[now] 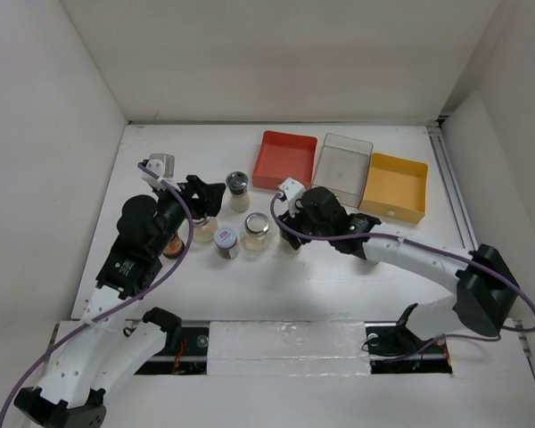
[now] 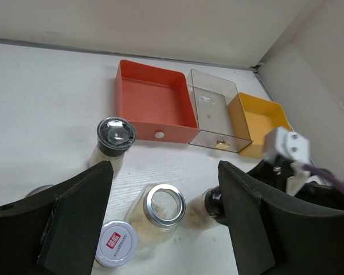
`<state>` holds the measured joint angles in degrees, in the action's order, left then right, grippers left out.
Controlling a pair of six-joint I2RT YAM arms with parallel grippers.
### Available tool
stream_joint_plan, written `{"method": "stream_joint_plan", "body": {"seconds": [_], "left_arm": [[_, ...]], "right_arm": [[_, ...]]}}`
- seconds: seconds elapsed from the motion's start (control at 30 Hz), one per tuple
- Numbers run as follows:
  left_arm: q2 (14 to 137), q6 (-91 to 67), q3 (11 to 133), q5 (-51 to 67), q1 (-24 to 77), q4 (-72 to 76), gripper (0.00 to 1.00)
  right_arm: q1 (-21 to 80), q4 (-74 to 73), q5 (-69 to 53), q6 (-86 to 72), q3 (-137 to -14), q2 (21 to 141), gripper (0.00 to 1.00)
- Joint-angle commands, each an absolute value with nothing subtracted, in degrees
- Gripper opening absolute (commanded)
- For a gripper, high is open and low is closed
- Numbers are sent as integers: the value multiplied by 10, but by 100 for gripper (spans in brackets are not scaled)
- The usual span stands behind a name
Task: Organize the condiment bottles
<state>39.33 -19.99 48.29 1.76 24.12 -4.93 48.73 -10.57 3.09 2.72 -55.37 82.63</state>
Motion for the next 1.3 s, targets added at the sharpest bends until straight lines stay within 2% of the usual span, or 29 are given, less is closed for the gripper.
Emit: {"method": "stream_joint_plan", "body": {"seconds": [0.0,0.13,0.27,0.53,0.67,1.27], "left_arm": [[391,-192,483,26,240,-15,70],[396,-192,483,26,240,-15,70],[391,-198,483,26,240,-15,70],[373,-198,483,26,240,-20,70],[373,-198,483,26,240,-15,70],[383,-198,483,26,240,-15,70]], "right_arm": [[488,-89,69,20,-596,738,37],[452,-61,53,15,-661,726,35],[400,-10,5,15,-747,800,35],[323,22,-68,35,-969,1049,35],[301,11,-69,35,-1046,1123,35],[289,-23,-14,52,-1216,1336,33]]}}
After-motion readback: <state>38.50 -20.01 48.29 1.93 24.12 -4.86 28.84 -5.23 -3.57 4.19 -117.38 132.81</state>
